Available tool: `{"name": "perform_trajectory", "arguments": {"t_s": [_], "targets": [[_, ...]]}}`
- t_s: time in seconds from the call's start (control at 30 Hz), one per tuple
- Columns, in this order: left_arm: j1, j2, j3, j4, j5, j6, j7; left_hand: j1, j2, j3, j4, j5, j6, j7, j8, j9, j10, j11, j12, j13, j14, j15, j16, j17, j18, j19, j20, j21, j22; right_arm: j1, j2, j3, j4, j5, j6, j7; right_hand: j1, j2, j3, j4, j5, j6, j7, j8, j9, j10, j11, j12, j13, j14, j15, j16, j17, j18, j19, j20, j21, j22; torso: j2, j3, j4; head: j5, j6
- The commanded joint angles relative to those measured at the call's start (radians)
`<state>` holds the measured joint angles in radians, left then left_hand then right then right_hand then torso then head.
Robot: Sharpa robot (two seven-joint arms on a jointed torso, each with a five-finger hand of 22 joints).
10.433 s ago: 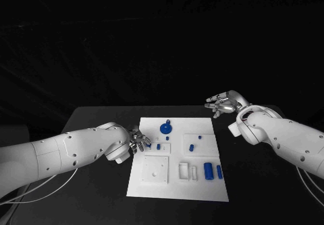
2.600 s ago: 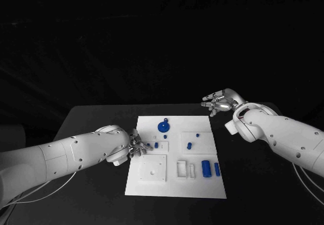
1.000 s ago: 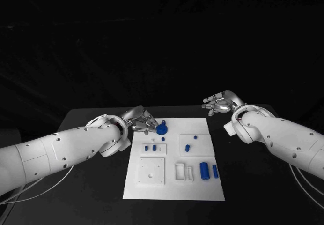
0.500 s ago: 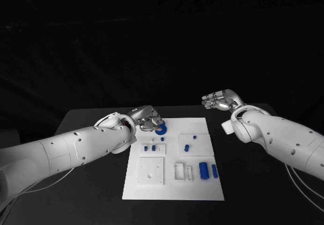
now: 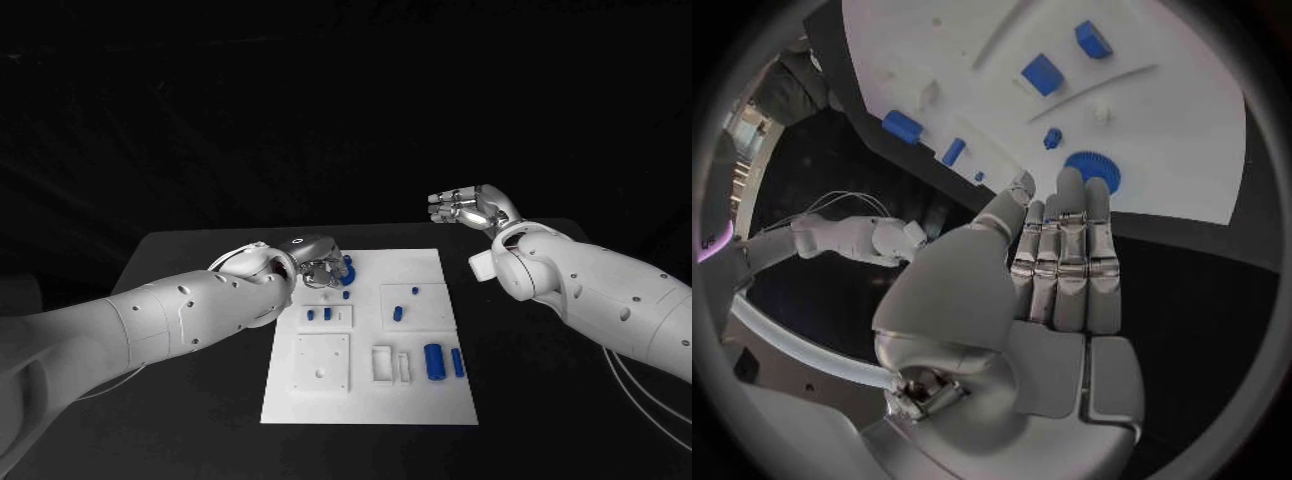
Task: Assemble the parts on the task board
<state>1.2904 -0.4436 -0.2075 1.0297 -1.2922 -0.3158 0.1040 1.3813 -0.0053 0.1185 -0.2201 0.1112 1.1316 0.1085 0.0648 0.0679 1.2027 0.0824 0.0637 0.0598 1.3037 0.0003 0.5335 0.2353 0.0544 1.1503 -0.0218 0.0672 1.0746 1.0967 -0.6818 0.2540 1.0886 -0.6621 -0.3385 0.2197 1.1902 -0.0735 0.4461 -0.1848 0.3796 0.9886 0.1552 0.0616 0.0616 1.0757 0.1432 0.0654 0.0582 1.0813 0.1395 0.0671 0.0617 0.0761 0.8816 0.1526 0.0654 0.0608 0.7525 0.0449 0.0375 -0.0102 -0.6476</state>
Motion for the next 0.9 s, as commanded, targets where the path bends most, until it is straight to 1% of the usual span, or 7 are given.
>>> {"name": "perform_trajectory", "arguments": {"t_s": [0.03, 0.23, 0.33, 0.43, 0.6, 0.77, 0.9], "targets": [[-0.003, 0.009, -0.002, -0.008, -0.045, 0.035, -0.006, 0.003, -0.008, -0.003, 0.004, -0.003, -0.022, 0.000, -0.003, -0.002, -0.017, 0.004, -0.006, -0.001, -0.004, 0.001, -0.006, 0.002, 0.001, -0.003, 0.003, 0.000, -0.004, 0.001, 0.002, 0.000, 0.001, 0.018, 0.024, 0.036, 0.000, 0.005, -0.008, 0.000, 0.008, -0.013, -0.001, -0.001, -0.001, -0.003, 0.004, -0.006, -0.001, 0.000, 0.005, -0.005, -0.001, 0.006, -0.011, 0.000, -0.005, -0.001, 0.000, -0.0015, 0.0011, -0.001, -0.001], [-0.014, 0.031, -0.005, -0.035, -0.053, 0.042, -0.001, 0.013, -0.007, 0.000, 0.001, 0.011, -0.021, 0.000, -0.003, -0.001, -0.035, 0.003, -0.006, -0.001, 0.015, -0.007, 0.021, 0.018, 0.005, 0.013, -0.004, 0.012, 0.012, 0.002, 0.003, 0.000, 0.005, 0.016, 0.020, 0.034, -0.002, 0.005, -0.025, 0.004, 0.014, -0.036, 0.004, -0.002, -0.002, -0.010, 0.007, -0.006, -0.001, -0.006, 0.009, -0.005, -0.001, 0.007, -0.024, 0.004, -0.006, -0.002, 0.000, 0.0006, -0.0003, -0.002, -0.003], [-0.019, 0.038, -0.005, -0.043, -0.054, 0.047, 0.000, 0.014, -0.005, 0.005, -0.002, 0.023, -0.022, -0.001, -0.003, -0.001, -0.050, 0.002, -0.006, -0.002, 0.017, -0.014, 0.059, 0.037, 0.005, 0.021, -0.011, 0.024, 0.044, 0.003, 0.003, 0.000, 0.009, 0.014, 0.019, 0.033, -0.003, 0.005, -0.028, 0.006, 0.020, -0.041, 0.006, -0.002, -0.002, -0.011, 0.007, -0.006, -0.001, -0.006, 0.010, -0.005, -0.001, 0.007, -0.027, 0.004, -0.006, -0.002, 0.000, -0.0001, -0.0018, -0.003, -0.004], [-0.026, 0.047, -0.006, -0.051, -0.058, 0.047, 0.000, 0.009, -0.005, 0.013, -0.006, 0.024, -0.024, 0.001, -0.003, -0.001, -0.053, 0.003, -0.006, -0.002, 0.001, -0.014, 0.100, 0.053, 0.008, 0.018, -0.011, 0.030, 0.089, 0.003, 0.003, 0.000, 0.014, 0.009, 0.015, 0.034, -0.004, 0.007, -0.028, 0.007, 0.028, -0.040, 0.008, -0.002, -0.002, -0.011, 0.007, -0.006, -0.001, -0.006, 0.010, -0.005, -0.001, 0.007, -0.028, 0.004, -0.006, -0.002, 0.001, -0.0006, -0.0029, -0.004, -0.005], [-0.037, 0.056, -0.006, -0.065, -0.060, 0.038, 0.000, 0.005, -0.008, 0.018, -0.006, 0.018, -0.039, 0.000, -0.003, -0.002, -0.057, 0.004, -0.006, -0.002, 0.001, -0.014, 0.129, 0.057, 0.011, 0.026, -0.011, 0.025, 0.114, 0.004, 0.003, 0.000, 0.020, 0.006, 0.012, 0.035, -0.005, 0.007, -0.027, 0.008, 0.033, -0.039, 0.007, -0.002, -0.002, -0.011, 0.007, -0.006, -0.001, -0.006, 0.009, -0.005, -0.001, 0.007, -0.026, 0.004, -0.006, -0.001, 0.003, 0.0000, -0.0042, -0.006, -0.003], [-0.044, 0.062, -0.005, -0.080, -0.061, 0.033, -0.003, 0.006, -0.013, 0.014, -0.001, 0.011, -0.066, -0.002, -0.004, -0.004, -0.076, 0.008, -0.006, -0.002, -0.003, -0.012, 0.138, 0.053, 0.013, 0.033, -0.008, 0.012, 0.119, 0.005, 0.002, 0.000, 0.025, 0.005, 0.011, 0.035, -0.006, 0.007, -0.026, 0.009, 0.035, -0.040, 0.008, -0.002, -0.002, -0.011, 0.007, -0.006, -0.001, -0.006, 0.010, -0.005, -0.001, 0.007, -0.026, 0.004, -0.006, -0.002, 0.003, 0.0002, -0.0037, -0.007, -0.003], [-0.048, 0.066, -0.005, -0.091, -0.061, 0.040, -0.005, 0.013, -0.022, 0.003, 0.007, 0.011, -0.109, -0.010, -0.003, -0.005, -0.128, 0.014, -0.006, -0.002, -0.006, -0.011, 0.130, 0.042, 0.011, 0.036, -0.005, 0.002, 0.111, 0.005, 0.001, 0.000, 0.030, 0.004, 0.009, 0.036, -0.006, 0.007, -0.026, 0.009, 0.035, -0.040, 0.008, -0.002, -0.002, -0.011, 0.007, -0.006, -0.001, -0.006, 0.010, -0.005, -0.001, 0.007, -0.026, 0.004, -0.006, -0.002, 0.004, -0.0001, -0.0046, -0.010, -0.002]]}}
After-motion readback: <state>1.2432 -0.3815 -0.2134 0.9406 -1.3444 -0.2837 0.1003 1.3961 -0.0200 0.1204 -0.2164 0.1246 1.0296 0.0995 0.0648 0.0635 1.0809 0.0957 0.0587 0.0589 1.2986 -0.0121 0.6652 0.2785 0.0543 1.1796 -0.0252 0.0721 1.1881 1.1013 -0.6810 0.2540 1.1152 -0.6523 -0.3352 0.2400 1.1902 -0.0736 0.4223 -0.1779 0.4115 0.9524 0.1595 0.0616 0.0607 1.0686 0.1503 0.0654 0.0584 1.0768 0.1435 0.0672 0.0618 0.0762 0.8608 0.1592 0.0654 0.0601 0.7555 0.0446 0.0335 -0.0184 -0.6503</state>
